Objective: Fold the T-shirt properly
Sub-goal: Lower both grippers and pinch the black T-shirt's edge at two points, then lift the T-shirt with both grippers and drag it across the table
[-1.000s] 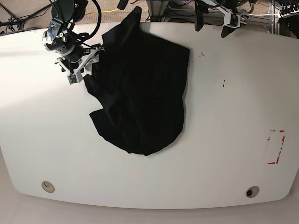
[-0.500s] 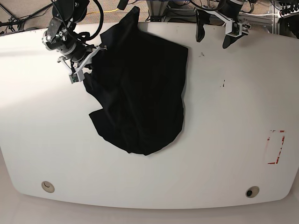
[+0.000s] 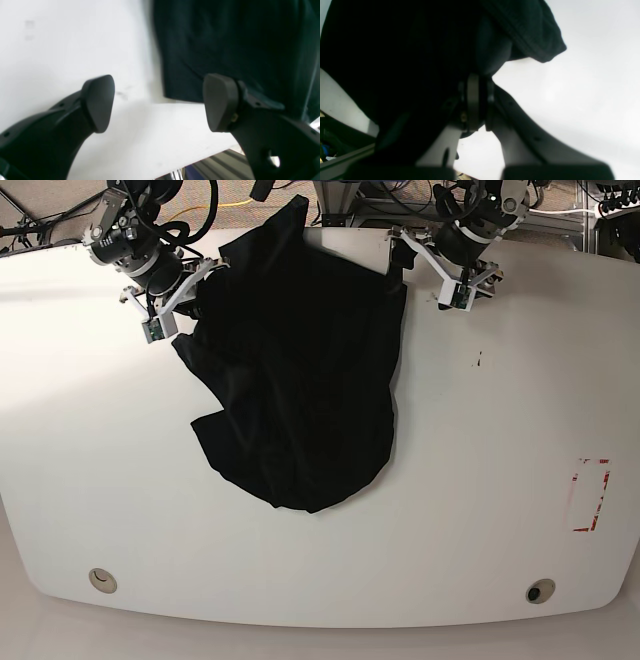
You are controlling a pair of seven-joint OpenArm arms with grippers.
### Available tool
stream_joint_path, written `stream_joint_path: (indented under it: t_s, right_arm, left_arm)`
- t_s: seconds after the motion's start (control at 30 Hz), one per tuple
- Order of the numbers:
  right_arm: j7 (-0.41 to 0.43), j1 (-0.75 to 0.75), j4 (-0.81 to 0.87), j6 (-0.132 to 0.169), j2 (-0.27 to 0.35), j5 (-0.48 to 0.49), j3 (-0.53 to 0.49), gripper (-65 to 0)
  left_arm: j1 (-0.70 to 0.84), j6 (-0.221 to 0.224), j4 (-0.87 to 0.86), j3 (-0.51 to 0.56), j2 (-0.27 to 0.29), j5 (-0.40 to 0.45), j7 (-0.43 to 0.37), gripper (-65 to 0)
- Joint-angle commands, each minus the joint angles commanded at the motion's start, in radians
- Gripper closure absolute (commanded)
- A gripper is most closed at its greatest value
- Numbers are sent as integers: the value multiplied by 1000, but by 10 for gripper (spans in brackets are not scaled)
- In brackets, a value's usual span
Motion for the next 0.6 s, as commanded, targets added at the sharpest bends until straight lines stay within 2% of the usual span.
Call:
stream_joint_path:
  t_s: [0.13, 0.33, 0.53, 0.6]
  right_arm:
    - [0, -5, 0, 0, -2, 0, 0, 0]
    - [0, -6, 2, 0, -2, 2, 2, 0]
    - [0, -2, 2, 0, -2, 2, 2, 0]
    - [0, 0, 2, 0, -2, 2, 2, 0]
  left_arm:
    - [-49, 0, -40, 2, 29, 0, 57, -522]
    - [-140, 0, -107, 43, 41, -2, 127, -522]
    - [-172, 0, -175, 66, 41, -2, 132, -517]
    - [-173, 0, -178, 68, 41, -2, 132, -482]
